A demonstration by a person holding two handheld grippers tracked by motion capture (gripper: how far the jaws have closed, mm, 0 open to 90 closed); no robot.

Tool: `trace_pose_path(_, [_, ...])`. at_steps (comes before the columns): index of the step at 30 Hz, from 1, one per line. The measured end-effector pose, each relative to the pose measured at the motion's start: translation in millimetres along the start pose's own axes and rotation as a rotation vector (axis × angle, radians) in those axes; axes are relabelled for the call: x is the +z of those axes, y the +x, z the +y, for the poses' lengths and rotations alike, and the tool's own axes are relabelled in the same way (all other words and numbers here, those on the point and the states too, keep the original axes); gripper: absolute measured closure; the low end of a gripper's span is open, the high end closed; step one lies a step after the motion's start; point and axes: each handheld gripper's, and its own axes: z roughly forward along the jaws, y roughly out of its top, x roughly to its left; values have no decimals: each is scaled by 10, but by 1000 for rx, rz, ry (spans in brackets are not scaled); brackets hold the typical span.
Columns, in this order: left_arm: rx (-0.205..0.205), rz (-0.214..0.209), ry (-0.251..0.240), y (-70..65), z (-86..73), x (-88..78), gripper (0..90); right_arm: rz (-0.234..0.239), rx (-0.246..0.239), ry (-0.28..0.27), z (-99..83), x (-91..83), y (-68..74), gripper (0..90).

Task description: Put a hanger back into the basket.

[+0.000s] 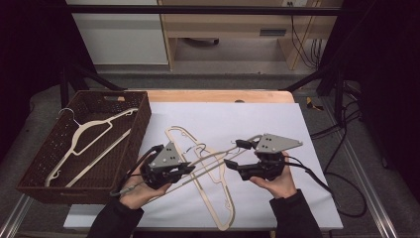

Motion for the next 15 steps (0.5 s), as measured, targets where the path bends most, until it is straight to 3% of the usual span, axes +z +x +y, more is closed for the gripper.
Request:
trace_pose_path(3, [-37, 37, -34, 63, 81, -164, 863, -30, 25, -6, -57, -115, -10, 247])
trace_pose_path(7, [-68, 73, -66, 172, 197, -402, 863, -83, 35, 46, -188, -140, 4, 177])
trace_pose_path(11, [-69, 75, -85, 305, 303, -665, 863, -129, 68, 64, -303, -133, -19, 112])
trace_pose_path(12, [-69, 75, -85, 305, 303, -665, 863, -129, 68, 64, -303, -133, -19, 112])
trace_pose_path(13, [-71, 73, -94, 398, 339, -813, 862, -148, 92, 70, -353, -130, -38, 84])
trace_pose_path(15, [-86, 77, -102, 504, 356, -957, 863, -169, 114, 77, -399, -132, -55, 68])
